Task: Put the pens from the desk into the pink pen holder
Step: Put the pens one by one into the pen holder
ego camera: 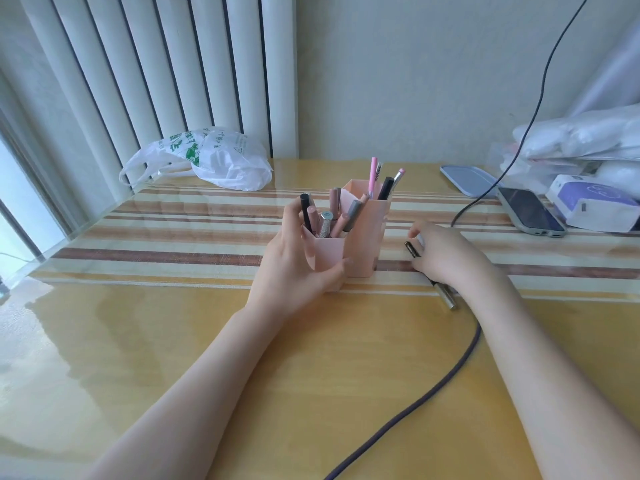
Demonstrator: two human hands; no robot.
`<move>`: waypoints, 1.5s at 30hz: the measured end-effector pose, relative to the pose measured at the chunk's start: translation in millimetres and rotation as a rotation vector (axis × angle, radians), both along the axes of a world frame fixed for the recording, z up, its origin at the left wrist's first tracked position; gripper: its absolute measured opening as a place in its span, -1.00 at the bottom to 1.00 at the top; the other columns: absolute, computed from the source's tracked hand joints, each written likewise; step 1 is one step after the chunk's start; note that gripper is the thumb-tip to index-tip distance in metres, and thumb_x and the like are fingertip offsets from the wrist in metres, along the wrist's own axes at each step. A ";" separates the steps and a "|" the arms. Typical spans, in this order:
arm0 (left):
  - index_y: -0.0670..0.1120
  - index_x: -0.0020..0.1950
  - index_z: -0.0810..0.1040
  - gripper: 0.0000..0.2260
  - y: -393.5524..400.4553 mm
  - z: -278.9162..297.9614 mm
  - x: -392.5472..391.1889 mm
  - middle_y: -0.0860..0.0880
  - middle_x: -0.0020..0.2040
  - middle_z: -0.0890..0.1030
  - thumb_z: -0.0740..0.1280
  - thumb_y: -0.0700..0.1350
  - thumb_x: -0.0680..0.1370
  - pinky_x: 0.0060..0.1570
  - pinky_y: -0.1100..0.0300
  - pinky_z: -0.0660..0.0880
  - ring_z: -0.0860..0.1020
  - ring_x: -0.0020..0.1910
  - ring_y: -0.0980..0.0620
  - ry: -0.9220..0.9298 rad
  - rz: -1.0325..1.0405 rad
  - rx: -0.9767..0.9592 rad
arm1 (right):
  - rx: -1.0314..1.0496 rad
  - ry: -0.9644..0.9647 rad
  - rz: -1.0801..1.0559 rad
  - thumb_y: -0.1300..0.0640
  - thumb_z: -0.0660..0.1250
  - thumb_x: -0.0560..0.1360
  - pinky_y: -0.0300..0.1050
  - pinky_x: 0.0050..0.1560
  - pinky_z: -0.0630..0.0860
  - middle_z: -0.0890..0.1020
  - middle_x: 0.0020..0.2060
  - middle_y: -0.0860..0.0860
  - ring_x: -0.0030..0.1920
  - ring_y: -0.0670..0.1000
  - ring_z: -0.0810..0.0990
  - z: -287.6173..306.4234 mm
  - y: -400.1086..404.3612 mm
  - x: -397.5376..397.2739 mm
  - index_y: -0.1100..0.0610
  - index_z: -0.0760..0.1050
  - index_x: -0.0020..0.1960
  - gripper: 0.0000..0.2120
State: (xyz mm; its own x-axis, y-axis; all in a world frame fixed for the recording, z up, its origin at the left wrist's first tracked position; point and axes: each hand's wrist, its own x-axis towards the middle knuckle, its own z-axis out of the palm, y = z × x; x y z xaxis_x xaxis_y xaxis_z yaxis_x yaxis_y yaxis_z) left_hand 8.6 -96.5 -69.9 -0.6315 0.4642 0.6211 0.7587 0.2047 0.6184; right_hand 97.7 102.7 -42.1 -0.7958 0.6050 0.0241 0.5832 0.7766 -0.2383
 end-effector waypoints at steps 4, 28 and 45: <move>0.02 0.24 0.19 -0.37 0.4 -0.3 -1.2 -0.02 -0.07 0.54 0.49 0.04 0.32 -0.21 -0.06 0.56 0.55 -0.11 -0.04 -0.002 -0.009 0.005 | -0.224 0.252 0.039 0.24 0.24 0.53 -0.16 -0.46 0.31 0.48 -0.31 -0.04 -0.37 -0.03 0.44 5.3 -3.7 0.6 0.15 0.53 0.01 -0.88; -0.13 0.36 0.19 -0.26 1.1 -4.2 -7.0 0.22 -0.16 0.42 0.53 -0.05 0.34 -0.26 0.53 0.32 0.44 -0.23 0.26 -0.041 0.044 0.057 | -0.653 1.053 0.516 0.14 0.31 0.55 -0.29 -0.30 0.39 0.59 -0.26 -0.07 -0.35 -0.21 0.49 33.1 -51.4 -4.9 -0.02 0.47 -0.06 -0.93; -0.08 0.37 0.17 -0.23 0.6 -0.5 -2.0 0.00 0.02 0.57 0.52 0.05 0.33 -0.15 0.15 0.45 0.54 -0.08 0.03 -0.040 0.031 0.034 | -0.055 1.207 0.494 0.27 0.32 0.55 -0.41 -0.23 0.39 0.61 -0.20 0.01 -0.29 -0.09 0.50 16.4 -71.3 -12.9 0.17 0.44 0.20 -0.77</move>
